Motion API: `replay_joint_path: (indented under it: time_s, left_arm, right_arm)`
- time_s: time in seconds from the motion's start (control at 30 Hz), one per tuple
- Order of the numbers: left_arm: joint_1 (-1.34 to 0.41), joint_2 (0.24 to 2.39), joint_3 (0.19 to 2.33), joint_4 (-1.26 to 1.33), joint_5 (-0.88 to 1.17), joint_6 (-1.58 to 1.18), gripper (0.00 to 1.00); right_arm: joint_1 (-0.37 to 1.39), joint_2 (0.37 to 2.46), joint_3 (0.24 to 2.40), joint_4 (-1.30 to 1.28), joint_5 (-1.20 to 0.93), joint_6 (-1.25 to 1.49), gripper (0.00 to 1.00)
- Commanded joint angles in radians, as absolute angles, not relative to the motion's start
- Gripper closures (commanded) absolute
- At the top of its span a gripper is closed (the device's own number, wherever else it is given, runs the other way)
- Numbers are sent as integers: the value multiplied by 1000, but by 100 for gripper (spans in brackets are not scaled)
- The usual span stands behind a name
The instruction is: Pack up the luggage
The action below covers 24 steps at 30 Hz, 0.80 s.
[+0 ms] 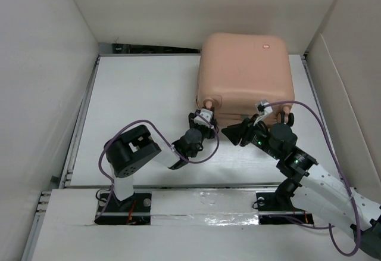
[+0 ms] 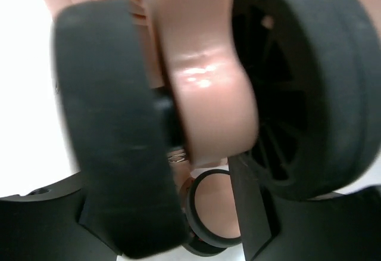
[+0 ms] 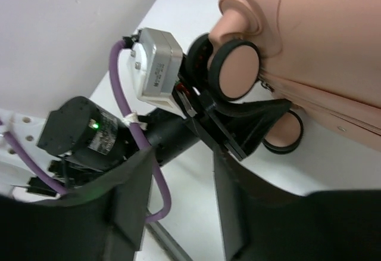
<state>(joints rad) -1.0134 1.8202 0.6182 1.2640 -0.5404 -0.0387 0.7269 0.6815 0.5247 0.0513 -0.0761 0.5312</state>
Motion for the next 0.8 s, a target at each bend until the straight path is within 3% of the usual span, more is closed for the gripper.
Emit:
replay_joint_path:
  time_s: [0.0, 0.03, 0.17, 0.3, 0.53, 0.57, 0.6, 0.63, 0.73, 0.77]
  left_arm:
    - [-1009, 1825, 692, 2020, -610, 37, 45]
    - [-1018, 1827, 696, 2032, -620, 43, 48]
    - [-1042, 1807, 729, 2066, -690, 161, 86]
    - [-1025, 1731, 664, 2068, -727, 203, 100]
    - [-876, 1573, 434, 2011, -736, -54, 100]
    - [-864, 1509, 384, 1981, -694, -98, 100]
    - [-864, 1471, 362, 1947, -654, -132, 100]
    - [-864, 1394, 335, 1866, -576, -173, 96]
    - [-877, 1254, 350, 1630, -502, -230, 74]
    - [-877, 1171, 391, 1407, -456, -301, 51]
  right_arm:
    - [707, 660, 503, 55, -103, 505, 58]
    - [707, 660, 497, 58, -109, 503, 63]
    - [687, 654, 460, 45, -114, 500, 67]
    - [675, 626, 411, 43, -94, 500, 69]
    - [618, 561, 341, 38, -19, 511, 76]
    - [606, 563, 338, 38, -11, 509, 78]
    - [606, 578, 337, 44, -5, 499, 95]
    - [597, 593, 339, 54, -5, 486, 100]
    - [597, 650, 347, 78, -5, 474, 100]
    - [597, 660, 351, 84, 11, 471, 100]
